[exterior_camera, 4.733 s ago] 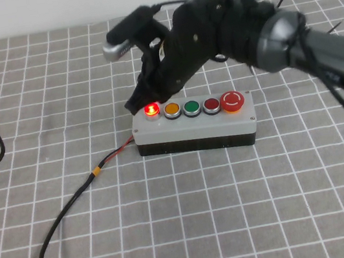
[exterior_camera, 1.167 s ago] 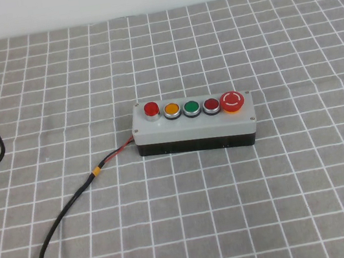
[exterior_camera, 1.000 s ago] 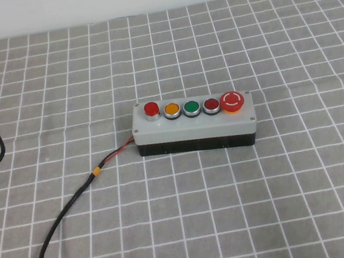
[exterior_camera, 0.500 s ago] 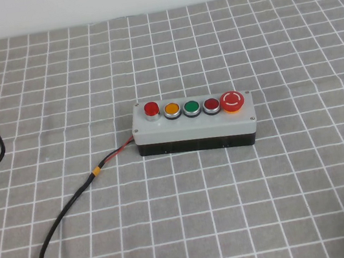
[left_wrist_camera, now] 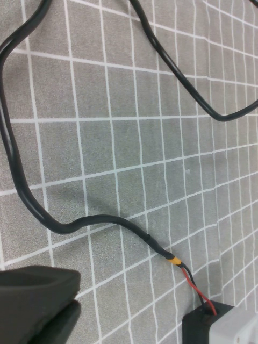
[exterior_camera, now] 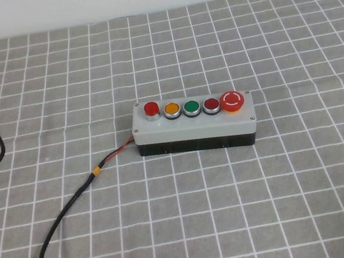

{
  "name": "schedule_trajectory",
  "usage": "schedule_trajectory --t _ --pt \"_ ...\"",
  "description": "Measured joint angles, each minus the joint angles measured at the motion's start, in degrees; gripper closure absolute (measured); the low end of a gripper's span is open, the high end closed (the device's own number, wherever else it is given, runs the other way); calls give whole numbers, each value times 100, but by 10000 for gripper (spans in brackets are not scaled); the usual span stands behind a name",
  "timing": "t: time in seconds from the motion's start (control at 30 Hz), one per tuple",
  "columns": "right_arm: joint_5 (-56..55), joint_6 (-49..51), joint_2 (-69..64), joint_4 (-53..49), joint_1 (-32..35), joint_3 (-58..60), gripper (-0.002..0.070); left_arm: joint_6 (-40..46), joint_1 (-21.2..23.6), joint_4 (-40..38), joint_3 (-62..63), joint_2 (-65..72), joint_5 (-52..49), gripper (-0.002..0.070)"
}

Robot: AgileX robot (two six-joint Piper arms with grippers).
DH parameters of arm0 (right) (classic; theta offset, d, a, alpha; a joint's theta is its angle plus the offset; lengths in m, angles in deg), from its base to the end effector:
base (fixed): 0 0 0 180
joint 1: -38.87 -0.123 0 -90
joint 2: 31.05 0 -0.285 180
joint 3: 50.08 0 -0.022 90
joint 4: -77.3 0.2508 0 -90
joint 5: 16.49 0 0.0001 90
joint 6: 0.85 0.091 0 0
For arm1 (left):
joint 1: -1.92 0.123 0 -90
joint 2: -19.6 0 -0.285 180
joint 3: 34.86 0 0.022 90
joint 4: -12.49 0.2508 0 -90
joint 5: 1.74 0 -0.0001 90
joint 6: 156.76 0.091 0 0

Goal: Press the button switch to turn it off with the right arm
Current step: 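Press the lit red button on the button box to turn it off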

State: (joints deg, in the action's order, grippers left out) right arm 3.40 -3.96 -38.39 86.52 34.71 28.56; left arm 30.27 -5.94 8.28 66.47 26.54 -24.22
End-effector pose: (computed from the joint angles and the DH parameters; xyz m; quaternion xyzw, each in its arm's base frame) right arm 0.0530 0.0088 0.1744 -0.0067 0.7965 0.0729 0.6001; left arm 0.0511 -0.0096 0.1703 0.0858 0.8046 -0.0355 0.5865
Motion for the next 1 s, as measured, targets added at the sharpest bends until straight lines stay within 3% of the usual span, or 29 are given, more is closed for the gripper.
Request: schedule_trajectory --t 1.0 --pt "128 -15 0 -49 0 0 692 0 0 0 0 0 0 678"
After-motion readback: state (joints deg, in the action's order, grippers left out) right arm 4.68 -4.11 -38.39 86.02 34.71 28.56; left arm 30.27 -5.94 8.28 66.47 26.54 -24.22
